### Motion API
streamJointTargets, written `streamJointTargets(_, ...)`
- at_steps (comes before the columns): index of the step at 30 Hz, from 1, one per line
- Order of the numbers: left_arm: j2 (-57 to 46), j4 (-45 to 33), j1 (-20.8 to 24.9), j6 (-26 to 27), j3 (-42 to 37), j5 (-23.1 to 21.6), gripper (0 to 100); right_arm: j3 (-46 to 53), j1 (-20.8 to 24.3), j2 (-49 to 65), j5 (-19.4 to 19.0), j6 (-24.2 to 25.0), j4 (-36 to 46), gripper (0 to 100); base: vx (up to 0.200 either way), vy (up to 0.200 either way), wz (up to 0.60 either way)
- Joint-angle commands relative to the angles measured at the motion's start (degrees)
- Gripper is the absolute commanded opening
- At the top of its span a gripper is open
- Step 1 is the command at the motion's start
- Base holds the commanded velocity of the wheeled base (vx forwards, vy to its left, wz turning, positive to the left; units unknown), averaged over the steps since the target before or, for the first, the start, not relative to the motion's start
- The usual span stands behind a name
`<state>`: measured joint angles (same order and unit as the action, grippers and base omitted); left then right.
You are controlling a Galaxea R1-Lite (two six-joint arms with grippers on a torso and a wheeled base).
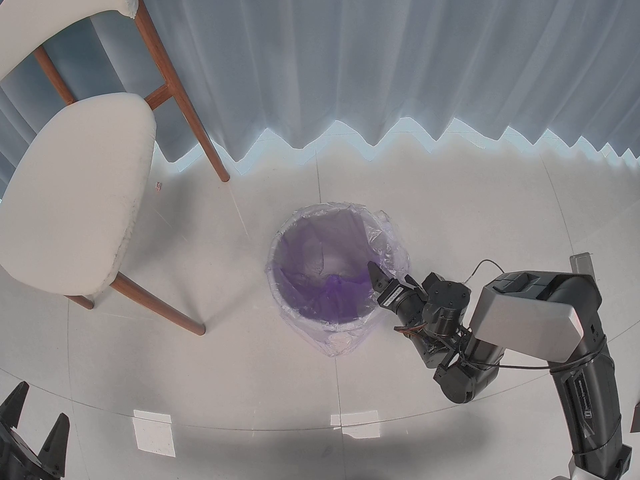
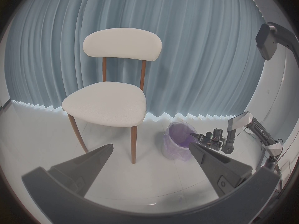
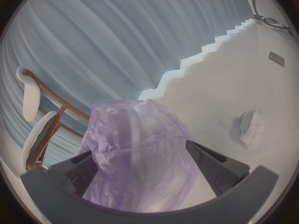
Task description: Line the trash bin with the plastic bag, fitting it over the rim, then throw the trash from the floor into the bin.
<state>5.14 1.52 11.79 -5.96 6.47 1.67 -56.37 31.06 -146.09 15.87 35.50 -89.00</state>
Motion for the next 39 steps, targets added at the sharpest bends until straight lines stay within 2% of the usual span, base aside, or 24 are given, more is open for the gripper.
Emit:
streamJointTargets(1, 0.2, 1.1, 0.0, 0.0, -0.1, 0.1, 100, 7.4, -0.1, 7.0, -0.1, 0.6, -0.5, 100, 0.000, 0.000, 0.00)
streamJointTargets(6, 0.2, 1.3, 0.0, 0.0, -0.3, 0.1, 100, 14.1, -0.3, 12.7, -0.8, 4.1, -0.5, 100, 0.000, 0.000, 0.00)
streamJointTargets(9, 0.2, 1.3, 0.0, 0.0, -0.3, -0.1, 100, 17.0, -0.2, 13.8, -2.7, 6.2, -0.5, 100, 0.000, 0.000, 0.00)
streamJointTargets(18, 0.2, 1.3, 0.0, 0.1, -1.6, -0.3, 100, 14.2, -0.6, 11.4, -5.8, 11.1, 0.2, 100, 0.000, 0.000, 0.00)
streamJointTargets(21, 0.2, 1.3, 0.0, 0.0, -1.6, -0.3, 100, 13.7, -0.8, 12.1, -8.9, 15.4, 2.8, 100, 0.000, 0.000, 0.00)
streamJointTargets(27, 0.2, 1.3, 0.0, 0.1, -1.6, -0.2, 100, 10.9, -4.5, 12.8, -10.2, 22.6, 7.5, 100, 0.000, 0.000, 0.00)
streamJointTargets(32, 0.2, 1.3, 0.0, 0.1, -1.7, -0.2, 100, 10.7, -7.4, 13.1, -10.6, 24.5, 8.8, 100, 0.000, 0.000, 0.00)
streamJointTargets(36, 0.2, 1.3, 0.0, 0.2, -2.3, -0.2, 100, 16.4, -8.5, 14.4, -16.5, 27.8, 8.6, 100, 0.000, 0.000, 0.00)
streamJointTargets(39, 0.2, 1.3, 0.0, 0.2, -2.3, 0.0, 100, 17.5, -8.6, 14.8, -18.7, 30.1, 8.8, 100, 0.000, 0.000, 0.00)
